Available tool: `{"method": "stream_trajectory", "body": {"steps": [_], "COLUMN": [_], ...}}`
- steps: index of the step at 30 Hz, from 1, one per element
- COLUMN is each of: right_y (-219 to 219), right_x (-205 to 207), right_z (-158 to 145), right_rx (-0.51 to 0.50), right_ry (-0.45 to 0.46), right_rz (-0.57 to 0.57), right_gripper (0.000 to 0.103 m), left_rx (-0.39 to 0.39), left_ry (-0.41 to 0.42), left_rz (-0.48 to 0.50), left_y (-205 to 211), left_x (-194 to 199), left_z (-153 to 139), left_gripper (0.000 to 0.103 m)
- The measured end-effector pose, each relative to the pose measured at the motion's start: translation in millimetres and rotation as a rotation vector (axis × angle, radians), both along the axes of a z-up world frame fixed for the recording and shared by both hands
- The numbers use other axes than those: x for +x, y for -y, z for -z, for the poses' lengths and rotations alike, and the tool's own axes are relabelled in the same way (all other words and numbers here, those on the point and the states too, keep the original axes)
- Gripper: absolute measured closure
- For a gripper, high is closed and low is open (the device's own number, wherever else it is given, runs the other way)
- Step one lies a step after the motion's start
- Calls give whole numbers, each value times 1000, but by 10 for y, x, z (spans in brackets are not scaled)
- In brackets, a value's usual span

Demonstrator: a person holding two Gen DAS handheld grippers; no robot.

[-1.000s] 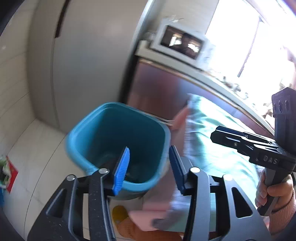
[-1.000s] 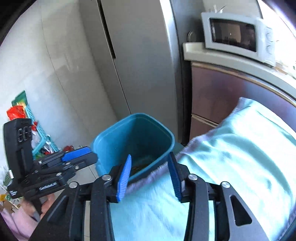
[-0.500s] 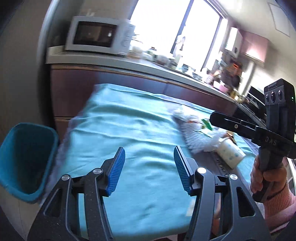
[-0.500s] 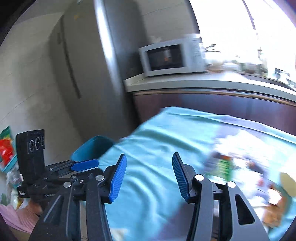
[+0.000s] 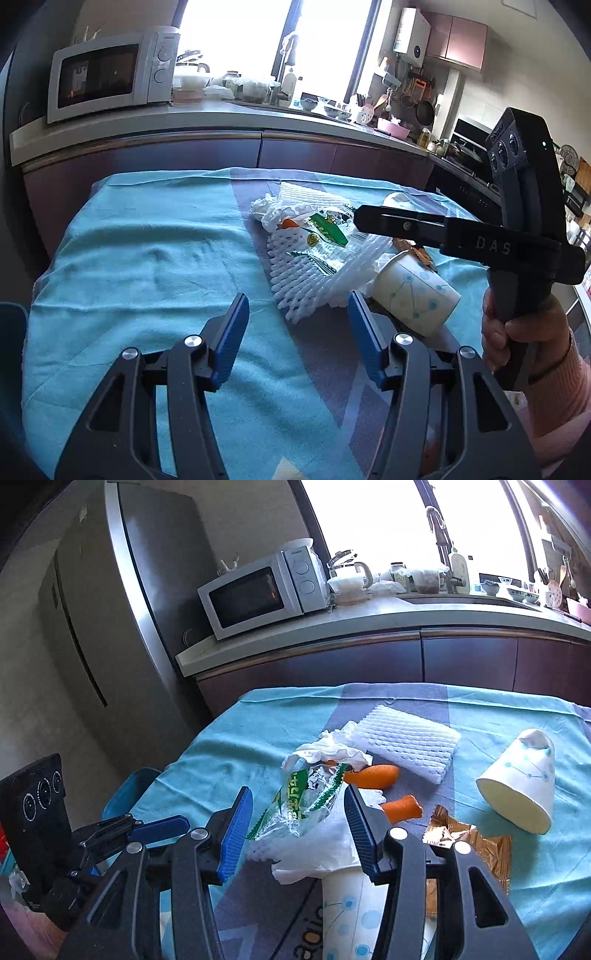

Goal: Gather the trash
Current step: 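Grasp the clear green-printed bag with the right tool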

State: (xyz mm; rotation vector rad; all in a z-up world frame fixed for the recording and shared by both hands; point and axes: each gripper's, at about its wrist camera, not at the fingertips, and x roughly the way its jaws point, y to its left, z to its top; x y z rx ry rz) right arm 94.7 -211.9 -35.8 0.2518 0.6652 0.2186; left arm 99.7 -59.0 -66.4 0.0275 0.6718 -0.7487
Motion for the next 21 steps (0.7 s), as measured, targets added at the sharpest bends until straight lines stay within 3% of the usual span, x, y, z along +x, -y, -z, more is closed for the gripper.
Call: {"method": "stream_trajectory", "body": {"steps": [4, 6, 7, 21], "right_y": [-8, 13, 26, 261], "right_x": [69, 102, 108, -38], "right_z": [80, 124, 139, -28], "right_rx": [22, 46, 55, 181], "right_ry": [-33, -47, -52, 34], "right_rz": [-5, -7, -8, 6], "right_gripper": [58, 78, 82, 86], "left_rx": [32, 40, 48, 147], "left_ry": [0, -5, -5, 40], "left_rz": [22, 32, 32, 75], "left_y": [160, 223, 257, 530], "left_x": [62, 95, 114, 214], "left_z": [19, 39, 52, 87], "left_gripper": [48, 48, 48, 48]}}
